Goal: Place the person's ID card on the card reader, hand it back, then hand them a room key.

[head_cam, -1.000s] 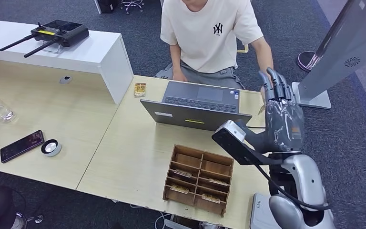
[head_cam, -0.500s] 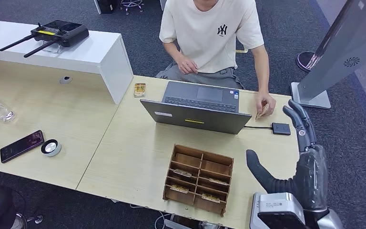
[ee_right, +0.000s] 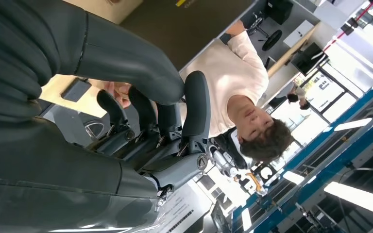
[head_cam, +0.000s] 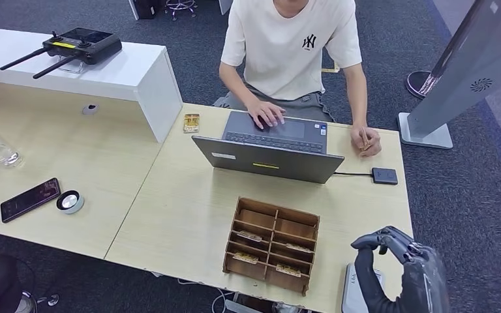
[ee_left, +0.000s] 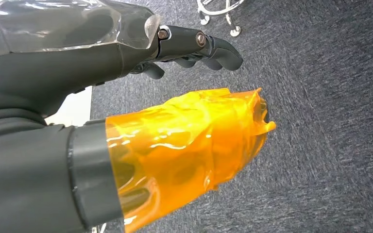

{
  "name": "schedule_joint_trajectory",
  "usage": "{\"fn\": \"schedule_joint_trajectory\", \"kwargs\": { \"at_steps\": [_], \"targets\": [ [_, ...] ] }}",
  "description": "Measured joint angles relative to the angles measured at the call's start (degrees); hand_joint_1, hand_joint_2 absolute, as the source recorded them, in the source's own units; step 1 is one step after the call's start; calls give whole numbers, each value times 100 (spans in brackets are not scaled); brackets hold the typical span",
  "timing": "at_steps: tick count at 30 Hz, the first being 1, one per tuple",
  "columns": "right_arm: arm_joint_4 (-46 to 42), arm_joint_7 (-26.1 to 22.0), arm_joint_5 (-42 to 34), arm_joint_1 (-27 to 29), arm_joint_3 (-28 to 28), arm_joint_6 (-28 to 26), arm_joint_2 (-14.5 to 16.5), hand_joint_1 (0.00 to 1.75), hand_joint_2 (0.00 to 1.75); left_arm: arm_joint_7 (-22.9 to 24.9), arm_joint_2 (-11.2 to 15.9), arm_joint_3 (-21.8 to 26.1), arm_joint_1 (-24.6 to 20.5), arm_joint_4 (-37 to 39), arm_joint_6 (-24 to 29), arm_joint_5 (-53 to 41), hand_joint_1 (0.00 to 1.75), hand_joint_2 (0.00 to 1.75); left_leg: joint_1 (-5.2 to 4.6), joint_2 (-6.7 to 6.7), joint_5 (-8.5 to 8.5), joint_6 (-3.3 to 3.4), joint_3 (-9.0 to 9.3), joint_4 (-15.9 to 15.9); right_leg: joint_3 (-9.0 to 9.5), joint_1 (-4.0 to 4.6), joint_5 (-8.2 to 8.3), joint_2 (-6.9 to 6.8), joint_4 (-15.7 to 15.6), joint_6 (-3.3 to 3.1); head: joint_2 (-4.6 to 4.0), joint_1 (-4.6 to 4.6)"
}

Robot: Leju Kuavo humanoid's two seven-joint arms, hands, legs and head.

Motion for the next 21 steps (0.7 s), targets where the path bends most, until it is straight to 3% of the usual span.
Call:
{"fn": "schedule_joint_trajectory", "kwargs": {
  "at_steps": [2,7,11,15,21],
  "targets": [
    [0,80,73,29,102,51,-108,90,175,-13,0,2,-3,0,28,24,0,0,0,0,0,0,0,0,0,0,0,0,0,0,0,0],
    [129,476,607,34,447,217,-336,117,175,-95,0,25,-40,8,100,8,0,0,0,0,0,0,-2,0,1,0,0,0,0,0,0,0],
    [328,659,1076,-52,703,310,-428,98,175,-173,0,87,-111,32,115,-47,0,0,0,0,0,0,-2,0,1,0,0,0,0,0,0,-1],
    [510,764,1320,-161,873,440,-460,112,175,-221,0,147,-166,74,126,-87,0,0,0,0,1,0,-1,0,1,0,0,0,0,0,0,-1],
    [772,947,1668,-317,1018,546,-459,113,175,-248,0,197,-240,158,130,-122,0,0,0,0,1,0,-1,0,1,0,0,0,0,0,0,-1]
  ]
}}
